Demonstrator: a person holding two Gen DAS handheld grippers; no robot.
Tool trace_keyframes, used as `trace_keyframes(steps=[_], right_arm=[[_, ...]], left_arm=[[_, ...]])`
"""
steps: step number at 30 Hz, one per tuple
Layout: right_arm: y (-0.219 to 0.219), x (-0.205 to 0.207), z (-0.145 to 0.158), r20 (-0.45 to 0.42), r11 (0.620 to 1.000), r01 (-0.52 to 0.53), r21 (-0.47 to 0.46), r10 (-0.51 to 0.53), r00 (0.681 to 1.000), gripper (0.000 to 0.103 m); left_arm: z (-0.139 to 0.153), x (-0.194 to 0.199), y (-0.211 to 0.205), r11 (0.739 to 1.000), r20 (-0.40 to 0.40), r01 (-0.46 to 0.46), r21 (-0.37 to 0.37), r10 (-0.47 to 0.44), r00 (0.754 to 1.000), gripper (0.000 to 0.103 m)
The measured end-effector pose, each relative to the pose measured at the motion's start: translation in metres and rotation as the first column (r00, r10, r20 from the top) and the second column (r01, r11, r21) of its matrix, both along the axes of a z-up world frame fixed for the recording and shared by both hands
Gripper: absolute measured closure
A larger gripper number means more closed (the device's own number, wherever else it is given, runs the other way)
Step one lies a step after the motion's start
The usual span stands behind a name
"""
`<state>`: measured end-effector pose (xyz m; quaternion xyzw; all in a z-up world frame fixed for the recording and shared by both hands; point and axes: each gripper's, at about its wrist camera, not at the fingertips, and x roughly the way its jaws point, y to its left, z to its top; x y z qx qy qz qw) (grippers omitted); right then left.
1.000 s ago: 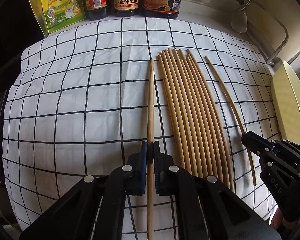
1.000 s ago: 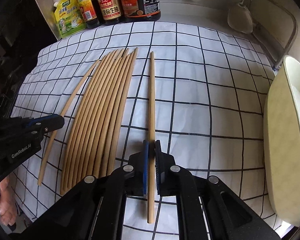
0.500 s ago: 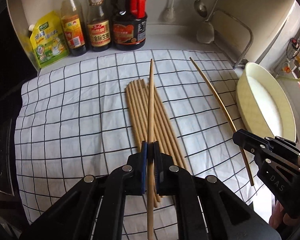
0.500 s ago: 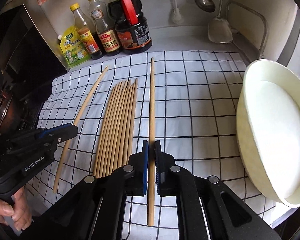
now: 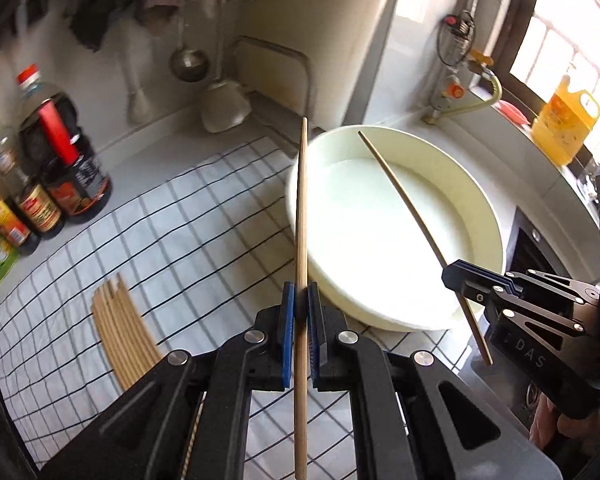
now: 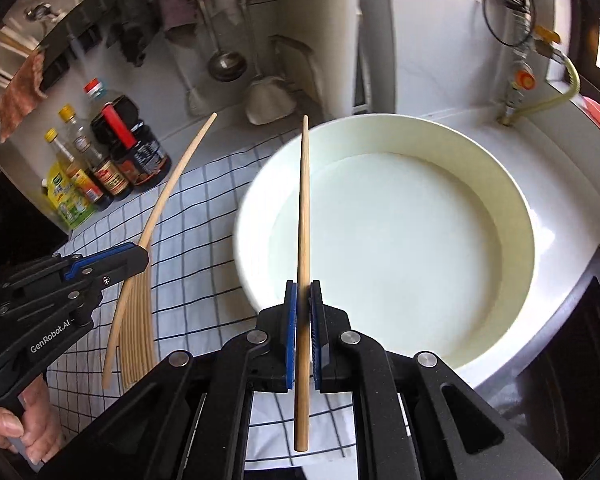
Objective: Organize utensils
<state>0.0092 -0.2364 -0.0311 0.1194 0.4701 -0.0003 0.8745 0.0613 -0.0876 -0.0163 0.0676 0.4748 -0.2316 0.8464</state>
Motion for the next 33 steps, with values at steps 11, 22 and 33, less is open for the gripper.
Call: trace_keyframes(steps=[11, 22, 33], right_arm=[[-0.070, 0.007, -0.024, -0.032, 0.990, 0.139, 0.033, -0.138, 0.990, 0.097], [-0.089, 0.042, -0.051, -0.086, 0.986, 0.154, 0.066, -0.148, 0.985, 0.097], [-0.098, 0.058, -0.067, -0.118, 0.982, 0.173, 0.076, -0.164, 0.979, 0.097]], left_arm=[[-0.020, 0.034, -0.092, 0.988, -0.053, 0.153, 0.035, -0.151, 0.987, 0.096], [-0.051, 0.066, -0.125, 0.977, -0.124, 0.190, 0.092, -0.178, 0.976, 0.096], [-0.073, 0.088, -0.137, 0.972, -0.159, 0.201, 0.119, -0.181, 0.971, 0.096]])
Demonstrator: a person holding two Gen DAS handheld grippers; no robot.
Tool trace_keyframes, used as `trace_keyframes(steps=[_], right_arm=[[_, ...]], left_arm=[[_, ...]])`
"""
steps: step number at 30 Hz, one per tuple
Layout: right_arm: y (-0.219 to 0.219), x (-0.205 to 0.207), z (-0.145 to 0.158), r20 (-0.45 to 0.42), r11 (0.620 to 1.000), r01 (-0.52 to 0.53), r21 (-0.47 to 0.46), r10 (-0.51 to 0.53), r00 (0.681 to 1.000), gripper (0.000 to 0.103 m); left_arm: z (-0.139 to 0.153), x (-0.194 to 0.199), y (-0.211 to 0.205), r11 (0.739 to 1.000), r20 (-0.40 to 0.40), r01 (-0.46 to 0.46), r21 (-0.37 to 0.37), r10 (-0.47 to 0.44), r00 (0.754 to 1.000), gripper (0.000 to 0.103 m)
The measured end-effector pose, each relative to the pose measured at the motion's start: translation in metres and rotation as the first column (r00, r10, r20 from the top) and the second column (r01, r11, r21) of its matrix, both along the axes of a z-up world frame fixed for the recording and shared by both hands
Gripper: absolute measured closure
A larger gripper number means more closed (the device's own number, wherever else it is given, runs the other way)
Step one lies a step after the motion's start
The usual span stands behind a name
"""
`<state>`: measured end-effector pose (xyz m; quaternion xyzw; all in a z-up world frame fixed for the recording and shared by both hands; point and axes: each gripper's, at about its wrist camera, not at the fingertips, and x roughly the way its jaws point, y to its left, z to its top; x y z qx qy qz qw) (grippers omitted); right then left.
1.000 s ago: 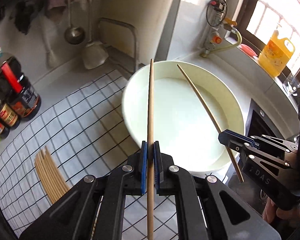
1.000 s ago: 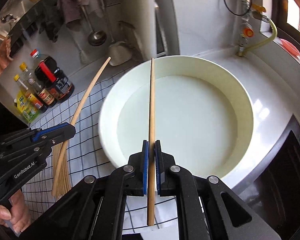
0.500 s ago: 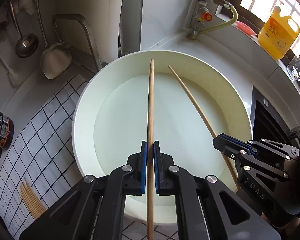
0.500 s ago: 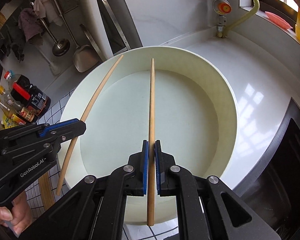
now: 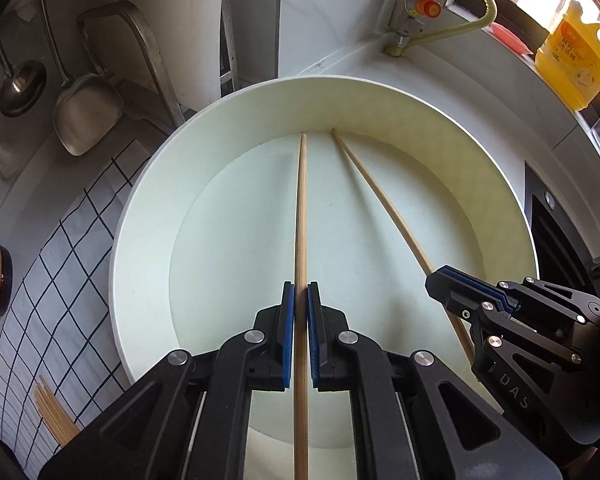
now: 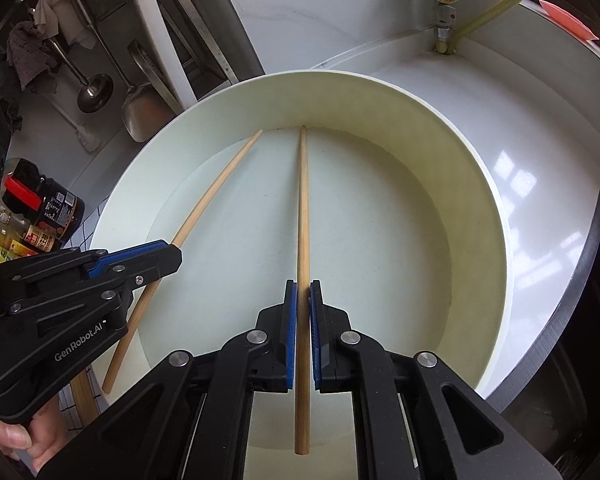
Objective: Organize utensils
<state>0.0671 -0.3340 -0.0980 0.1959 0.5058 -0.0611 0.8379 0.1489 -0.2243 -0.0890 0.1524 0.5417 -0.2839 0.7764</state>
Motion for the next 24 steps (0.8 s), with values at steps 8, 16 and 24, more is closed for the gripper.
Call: trace_keyframes(steps=[8, 16, 24], right_arm=[[-0.007, -0.006, 0.012, 0.010, 0.999, 0.023, -0.032, -0.023, 1.000, 0.092], [-0.003, -0.025, 0.025, 0.032, 0.999, 0.028, -0.033, -0.026, 0.999, 0.086], [0.021, -0.041, 0.038, 0.057, 0.999, -0.001, -0.044, 0.003, 0.998, 0.080]], left_arm=[[0.007, 0.005, 0.006, 0.998, 0.024, -0.063, 0.016, 0.063, 0.998, 0.044], [0.033, -0.008, 0.035, 0.993, 0.082, -0.121, -0.013, 0.122, 0.989, 0.040], [0.045, -0.036, 0.074, 0.987, 0.114, -0.162, -0.002, 0.161, 0.980, 0.040]])
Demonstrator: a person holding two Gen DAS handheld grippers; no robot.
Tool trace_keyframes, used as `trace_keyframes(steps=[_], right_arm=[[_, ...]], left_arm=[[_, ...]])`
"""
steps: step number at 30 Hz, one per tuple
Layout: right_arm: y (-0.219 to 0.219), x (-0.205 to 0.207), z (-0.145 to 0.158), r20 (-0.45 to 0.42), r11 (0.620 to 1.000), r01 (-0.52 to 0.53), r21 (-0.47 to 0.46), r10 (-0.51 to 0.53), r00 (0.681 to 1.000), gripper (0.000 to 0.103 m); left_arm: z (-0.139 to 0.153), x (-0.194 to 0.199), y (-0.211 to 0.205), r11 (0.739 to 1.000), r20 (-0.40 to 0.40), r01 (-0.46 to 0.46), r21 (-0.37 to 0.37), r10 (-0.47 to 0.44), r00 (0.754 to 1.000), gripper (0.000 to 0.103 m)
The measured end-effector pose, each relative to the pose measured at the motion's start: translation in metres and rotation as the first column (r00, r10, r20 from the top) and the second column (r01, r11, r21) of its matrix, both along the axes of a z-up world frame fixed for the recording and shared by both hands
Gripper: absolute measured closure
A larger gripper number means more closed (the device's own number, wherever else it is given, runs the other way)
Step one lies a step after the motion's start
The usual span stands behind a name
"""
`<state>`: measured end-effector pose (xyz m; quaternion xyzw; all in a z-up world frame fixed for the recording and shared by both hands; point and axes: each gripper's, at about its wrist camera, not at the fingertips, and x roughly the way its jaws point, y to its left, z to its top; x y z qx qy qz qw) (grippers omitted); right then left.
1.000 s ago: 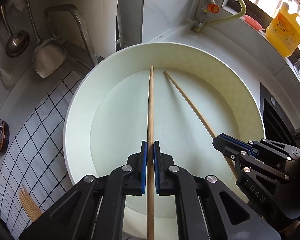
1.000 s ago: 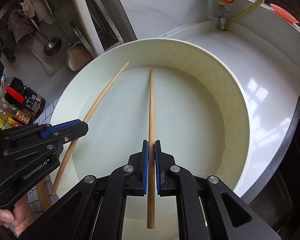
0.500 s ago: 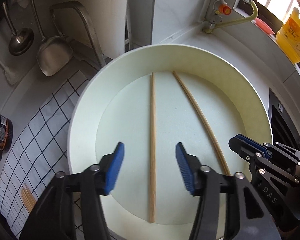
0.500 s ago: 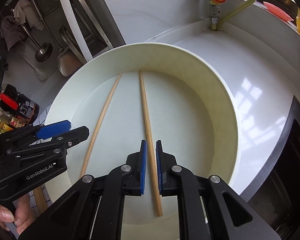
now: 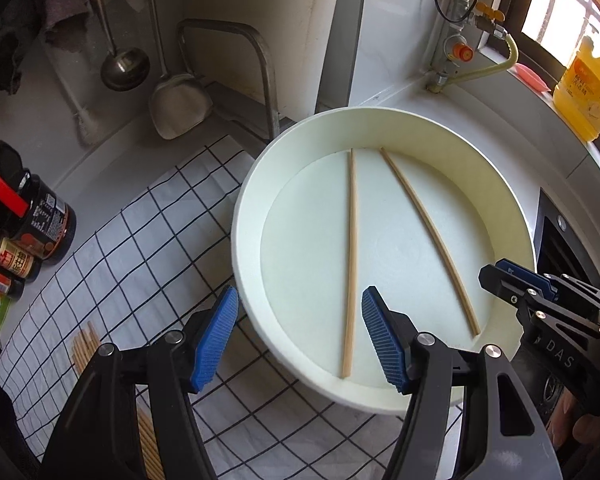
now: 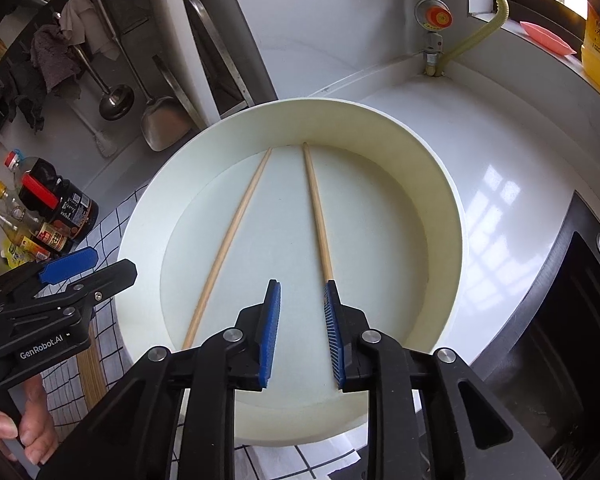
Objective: Organize utensils
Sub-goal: 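Move the right tool back over the chopstick row on the cloth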
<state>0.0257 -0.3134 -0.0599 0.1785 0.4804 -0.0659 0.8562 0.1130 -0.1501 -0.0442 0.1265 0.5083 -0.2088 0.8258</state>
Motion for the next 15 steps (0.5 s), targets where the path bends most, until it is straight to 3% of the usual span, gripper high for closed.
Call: trace_keyframes(steps=[12, 15], right_arm=[[0.043, -0.025, 0.018, 0.017, 0.997, -0.058, -0.059, 0.059, 0.998, 0.074], [0.057, -0.026, 0.020, 0.020, 0.994, -0.084, -0.073, 0.086, 0.996, 0.068]], left_arm=[[0.017, -0.039, 0.055, 0.999, 0.042, -0.050, -0.015, 0.051, 0.998, 0.034], [0.020, -0.048, 0.071, 0.998, 0.059, -0.059, -0.009, 0.059, 0.996, 0.032]])
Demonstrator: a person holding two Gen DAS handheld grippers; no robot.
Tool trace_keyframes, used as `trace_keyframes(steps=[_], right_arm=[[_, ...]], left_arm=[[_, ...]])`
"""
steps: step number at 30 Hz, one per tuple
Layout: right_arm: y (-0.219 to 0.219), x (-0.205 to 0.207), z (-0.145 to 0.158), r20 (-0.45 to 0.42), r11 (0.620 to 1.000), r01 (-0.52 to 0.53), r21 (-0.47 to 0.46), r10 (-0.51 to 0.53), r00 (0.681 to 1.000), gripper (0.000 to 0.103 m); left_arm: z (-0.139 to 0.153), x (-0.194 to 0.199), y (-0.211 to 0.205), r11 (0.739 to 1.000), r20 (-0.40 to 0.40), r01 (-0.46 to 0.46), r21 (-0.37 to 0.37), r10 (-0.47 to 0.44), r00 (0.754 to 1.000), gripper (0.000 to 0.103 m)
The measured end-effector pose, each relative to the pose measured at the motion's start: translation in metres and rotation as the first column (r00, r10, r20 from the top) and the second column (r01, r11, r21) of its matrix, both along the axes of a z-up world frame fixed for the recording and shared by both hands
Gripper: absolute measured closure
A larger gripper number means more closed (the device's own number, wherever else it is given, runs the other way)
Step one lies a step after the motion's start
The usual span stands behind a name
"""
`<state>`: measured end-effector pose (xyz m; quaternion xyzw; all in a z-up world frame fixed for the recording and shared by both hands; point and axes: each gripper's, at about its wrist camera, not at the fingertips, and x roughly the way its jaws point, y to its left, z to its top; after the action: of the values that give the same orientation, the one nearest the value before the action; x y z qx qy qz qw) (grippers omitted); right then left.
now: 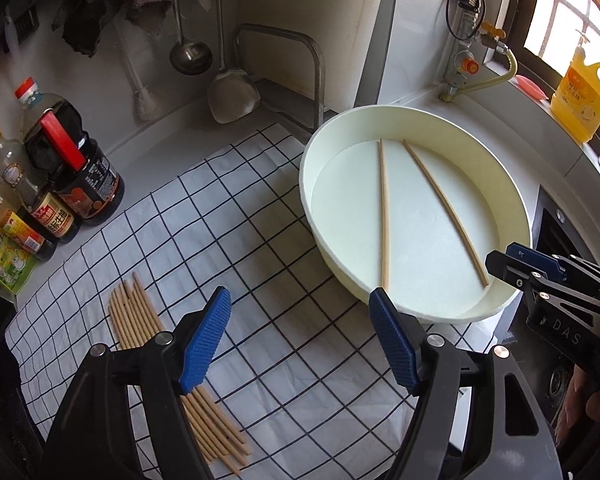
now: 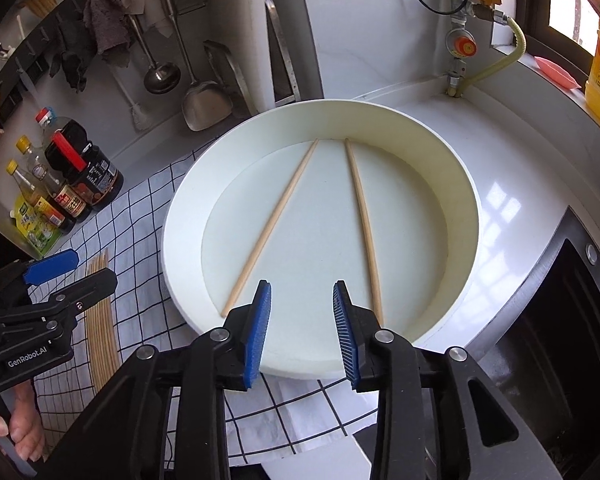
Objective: Organize utensils
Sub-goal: 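Move the right tool back over the chopstick row on the cloth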
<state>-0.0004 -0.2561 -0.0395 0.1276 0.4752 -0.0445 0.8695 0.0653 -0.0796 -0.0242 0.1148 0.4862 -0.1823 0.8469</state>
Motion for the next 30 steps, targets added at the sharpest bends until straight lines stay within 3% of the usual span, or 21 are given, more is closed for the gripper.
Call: trace_keyframes(steps=[7, 14, 30], right_arm=[[0.042, 0.008, 0.003, -0.004, 0.995, -0.095, -0.027, 0.095, 0.995, 0.065], [0.096, 0.017, 0.000, -0.023, 0.977, -0.209, -0.041, 0.208, 0.978, 0.062], [0.191, 0.021, -0.046, -0.106, 0.922, -0.385, -0.038, 0.380, 0.919, 0.055]], left_arm=[[-0.006, -0.017, 0.040, 0.998, 0.004, -0.053, 0.018, 0.053, 0.999, 0.030], [-0.013, -0.025, 0.093, 0.984, -0.004, -0.179, 0.000, 0.179, 0.984, 0.025], [-0.068, -0.041, 0.201, 0.906, -0.078, -0.422, 0.030, 0.423, 0.903, 0.022]])
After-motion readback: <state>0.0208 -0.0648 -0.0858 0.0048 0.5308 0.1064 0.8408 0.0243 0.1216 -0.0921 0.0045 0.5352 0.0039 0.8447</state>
